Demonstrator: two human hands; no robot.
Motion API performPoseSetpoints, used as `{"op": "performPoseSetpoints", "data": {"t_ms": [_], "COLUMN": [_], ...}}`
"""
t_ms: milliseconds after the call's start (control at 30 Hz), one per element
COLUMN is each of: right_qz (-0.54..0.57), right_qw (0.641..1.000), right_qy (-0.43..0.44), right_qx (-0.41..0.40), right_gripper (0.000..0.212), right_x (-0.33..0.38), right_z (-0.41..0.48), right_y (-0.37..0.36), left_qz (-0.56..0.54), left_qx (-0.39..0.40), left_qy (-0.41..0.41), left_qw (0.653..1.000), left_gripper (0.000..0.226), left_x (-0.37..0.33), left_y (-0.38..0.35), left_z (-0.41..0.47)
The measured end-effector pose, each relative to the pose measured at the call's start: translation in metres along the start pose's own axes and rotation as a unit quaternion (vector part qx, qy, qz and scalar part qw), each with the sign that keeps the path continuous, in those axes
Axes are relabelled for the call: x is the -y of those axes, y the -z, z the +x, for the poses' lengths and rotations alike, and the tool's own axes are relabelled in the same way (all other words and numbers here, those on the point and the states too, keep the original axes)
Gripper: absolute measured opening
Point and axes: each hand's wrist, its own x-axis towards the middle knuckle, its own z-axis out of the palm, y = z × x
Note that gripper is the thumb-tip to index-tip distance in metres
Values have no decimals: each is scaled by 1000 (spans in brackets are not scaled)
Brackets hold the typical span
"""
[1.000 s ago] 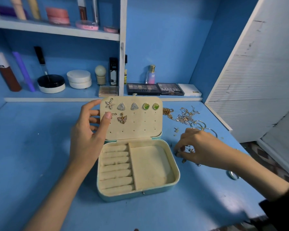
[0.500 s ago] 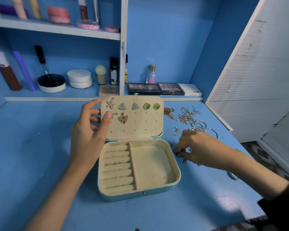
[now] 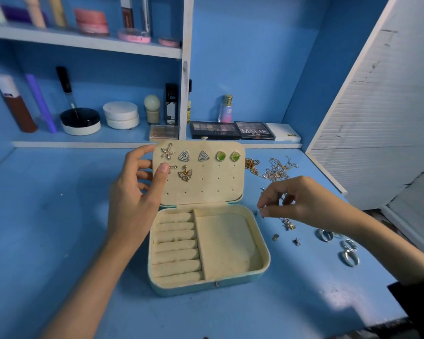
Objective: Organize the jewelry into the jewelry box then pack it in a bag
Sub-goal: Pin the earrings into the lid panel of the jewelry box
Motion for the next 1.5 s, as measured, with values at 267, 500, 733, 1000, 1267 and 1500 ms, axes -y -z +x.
{"op": "performPoseSetpoints", "data": {"t_ms": [267, 500, 733, 1000, 1267, 1500], "right_qz": [113, 89, 52, 21, -10, -84], "right_qw": [991, 978, 963, 963, 951, 932], "right_qy": [4, 23, 13, -8, 21, 79], "right_qx": [-72, -189, -263, -269, -307, -343], "right_gripper": [6, 15, 21, 11, 7, 2], "right_x": [27, 45, 52, 58, 59, 56], "right_z": [13, 35, 56, 61, 64, 62], "right_y": [-16, -46, -64, -63, -67, -68], "left_qz": [-9, -19, -19, -16, -22, -24], "left_qx": [-3, -3, -2, -6, -9, -9], "left_qy": [16, 23, 16, 9, 5, -3], "left_qw": [1000, 1000, 1000, 1000, 1000, 1000], "left_gripper": [30, 29, 25, 24, 23, 23], "left_x": [-1, -1, -2, -1, 0, -2], "left_y": [0, 0, 1, 0, 0, 0], "left_z": [0, 0, 0, 1, 1, 0]}}
